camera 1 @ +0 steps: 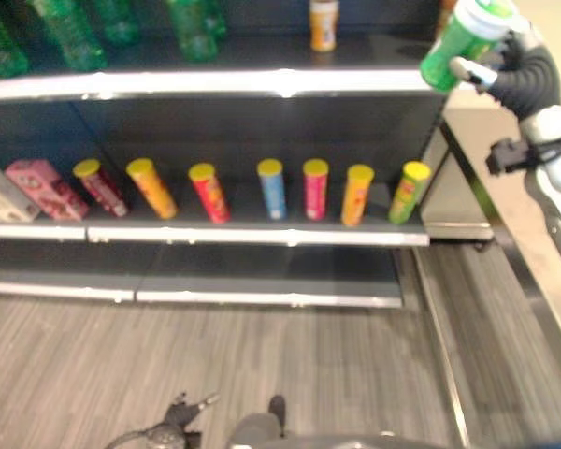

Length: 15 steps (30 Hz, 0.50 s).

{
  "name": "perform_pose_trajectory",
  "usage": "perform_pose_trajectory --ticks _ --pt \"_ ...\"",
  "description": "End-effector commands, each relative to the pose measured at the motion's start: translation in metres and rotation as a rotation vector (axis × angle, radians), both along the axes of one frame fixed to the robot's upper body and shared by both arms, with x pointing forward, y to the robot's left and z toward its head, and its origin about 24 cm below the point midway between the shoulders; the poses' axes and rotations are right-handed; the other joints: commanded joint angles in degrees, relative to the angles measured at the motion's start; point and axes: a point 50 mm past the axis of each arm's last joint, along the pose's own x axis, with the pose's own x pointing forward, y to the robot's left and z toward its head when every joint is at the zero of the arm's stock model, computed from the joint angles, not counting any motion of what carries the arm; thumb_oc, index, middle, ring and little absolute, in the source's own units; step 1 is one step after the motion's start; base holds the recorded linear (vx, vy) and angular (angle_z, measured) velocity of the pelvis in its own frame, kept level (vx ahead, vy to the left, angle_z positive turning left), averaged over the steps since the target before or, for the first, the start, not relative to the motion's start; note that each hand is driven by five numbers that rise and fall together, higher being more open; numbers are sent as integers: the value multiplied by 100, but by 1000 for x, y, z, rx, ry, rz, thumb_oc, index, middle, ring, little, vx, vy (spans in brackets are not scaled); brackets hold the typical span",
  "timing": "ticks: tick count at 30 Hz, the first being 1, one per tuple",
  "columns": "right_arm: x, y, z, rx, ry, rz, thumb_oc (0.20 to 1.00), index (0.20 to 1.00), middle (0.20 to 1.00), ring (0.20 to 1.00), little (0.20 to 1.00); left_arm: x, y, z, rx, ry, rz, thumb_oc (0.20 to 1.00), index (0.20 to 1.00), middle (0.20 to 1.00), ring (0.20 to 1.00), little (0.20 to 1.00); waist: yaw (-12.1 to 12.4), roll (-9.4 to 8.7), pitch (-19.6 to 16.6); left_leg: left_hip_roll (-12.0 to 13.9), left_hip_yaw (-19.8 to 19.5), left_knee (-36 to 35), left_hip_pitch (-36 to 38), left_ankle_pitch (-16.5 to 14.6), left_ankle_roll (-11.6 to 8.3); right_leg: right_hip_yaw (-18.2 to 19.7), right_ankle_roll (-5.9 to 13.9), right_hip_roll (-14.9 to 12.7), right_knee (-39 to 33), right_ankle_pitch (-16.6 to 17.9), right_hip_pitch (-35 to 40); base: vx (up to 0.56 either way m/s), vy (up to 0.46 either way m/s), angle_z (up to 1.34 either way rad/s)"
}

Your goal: Put the goods on the table back onto the shelves and tidy them up.

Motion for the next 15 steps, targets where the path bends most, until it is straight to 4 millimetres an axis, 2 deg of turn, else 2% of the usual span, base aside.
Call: perform_pose_trajectory --ticks 1,2,3,4,5,8,9,15 --pt "-6 -18 45 84 -136 -49 200 200 200 200 200 17 15 10 70 -20 -79 1000 1000 1000 1000 1000 -253 -152 137 6 -417 515 53 -957 -644 872 43 802 -505 597 -867 86 -54 84" --pt "-10 -21 63 5 -160 -100 200 200 200 200 200 23 18 13 76 -40 -113 1000 1000 1000 1000 1000 -250 -219 179 -97 -567 655 15 -1037 -683 963 35 743 -616 547 -693 154 -130 110" --pt "-9 -30 64 15 -142 -127 200 200 200 200 200 22 14 11 48 -34 -124 1000 1000 1000 1000 1000 -333 -264 148 -66 -625 657 41 -1013 -753 950 -71 726 -590 603 -611 115 -113 127" --pt "-10 -27 66 5 -149 -114 200 200 200 200 200 19 13 10 34 -33 -108 1000 1000 1000 1000 1000 -387 -244 128 6 -579 631 60 -991 -778 869 -86 699 -653 617 -560 180 -174 163" --pt "-9 -28 66 -13 -139 -129 200 200 200 200 200 14 12 8 25 -28 -86 1000 1000 1000 1000 1000 -458 -203 74 162 -498 595 105 -956 -816 731 -118 707 -722 604 -483 108 -94 136" --pt "-7 -26 64 -14 -128 -121 200 200 200 200 200 9 11 6 17 -14 -80 1000 1000 1000 1000 1000 -466 -191 44 215 -482 587 130 -943 -830 651 -146 709 -757 600 -426 88 -76 50" --pt "-2 -18 62 -28 -112 -97 200 200 200 200 200 0 11 3 14 9 -60 1000 1000 1000 1000 1000 -445 -185 5 292 -424 562 194 -942 -847 501 -174 681 -788 558 -324 100 -86 53" --pt "1 -16 61 -28 -104 -89 200 200 200 200 200 -2 10 3 13 12 -53 1000 1000 1000 1000 1000 -433 -189 -1 299 -418 559 209 -944 -851 465 -178 673 -791 547 -297 29 -26 12"
